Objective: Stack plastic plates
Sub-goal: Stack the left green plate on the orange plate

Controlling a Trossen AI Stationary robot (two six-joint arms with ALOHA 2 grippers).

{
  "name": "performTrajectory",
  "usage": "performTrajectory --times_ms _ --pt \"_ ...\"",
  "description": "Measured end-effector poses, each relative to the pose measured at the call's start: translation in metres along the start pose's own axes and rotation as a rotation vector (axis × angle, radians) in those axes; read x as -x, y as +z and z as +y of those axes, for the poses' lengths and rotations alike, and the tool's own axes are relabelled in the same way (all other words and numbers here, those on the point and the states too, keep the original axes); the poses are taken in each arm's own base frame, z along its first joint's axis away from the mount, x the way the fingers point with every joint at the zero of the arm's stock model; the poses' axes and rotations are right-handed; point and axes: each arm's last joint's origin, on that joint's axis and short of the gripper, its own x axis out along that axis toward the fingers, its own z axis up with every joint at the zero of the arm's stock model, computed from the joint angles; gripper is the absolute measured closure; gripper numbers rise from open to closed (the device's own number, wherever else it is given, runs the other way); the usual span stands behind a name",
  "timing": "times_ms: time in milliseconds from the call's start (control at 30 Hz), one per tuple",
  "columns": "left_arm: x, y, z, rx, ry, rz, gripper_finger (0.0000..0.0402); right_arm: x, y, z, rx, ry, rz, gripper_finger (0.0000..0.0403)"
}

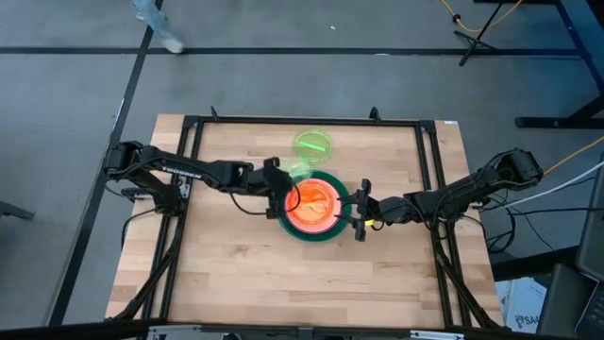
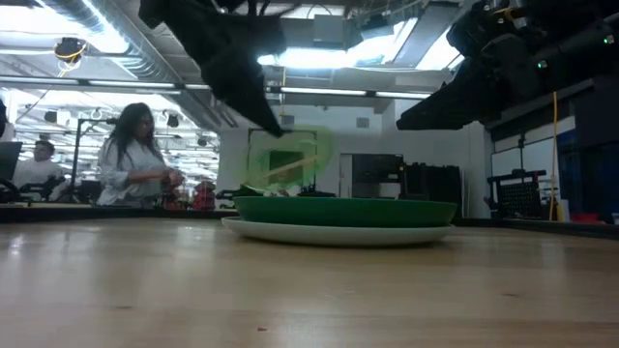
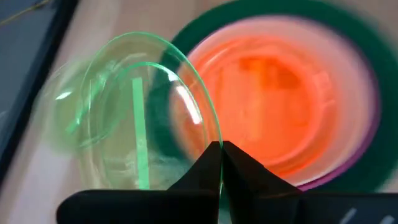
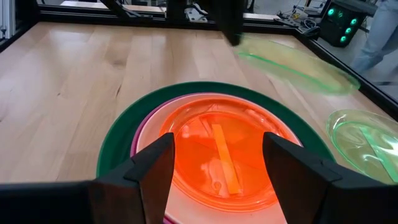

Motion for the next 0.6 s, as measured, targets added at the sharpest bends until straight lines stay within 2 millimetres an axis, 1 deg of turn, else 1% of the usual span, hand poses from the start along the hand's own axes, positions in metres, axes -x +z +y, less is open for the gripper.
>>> performTrajectory --times_ms 200,367,433,600 --pt "0.006 0.012 -0.021 -0.028 -0.173 -0.134 0.0396 0.0 0.0 0.0 -0.002 0.0 0.0 0.0169" --pt "0.006 0.017 -0.035 -0.111 -0.305 -0.207 0.0396 0.0 0.0 0.0 -0.002 0.0 0.0 0.0169" --pt "0.002 0.015 -0.04 -0.128 -0.338 -0.202 0.0396 0.0 0.0 0.0 -0.002 0.0 -0.001 0.0169" --pt "-0.015 0.009 -0.047 -0.138 -0.334 -0.156 0.0395 0.0 0.0 0.0 0.0 0.0 0.003 0.0169"
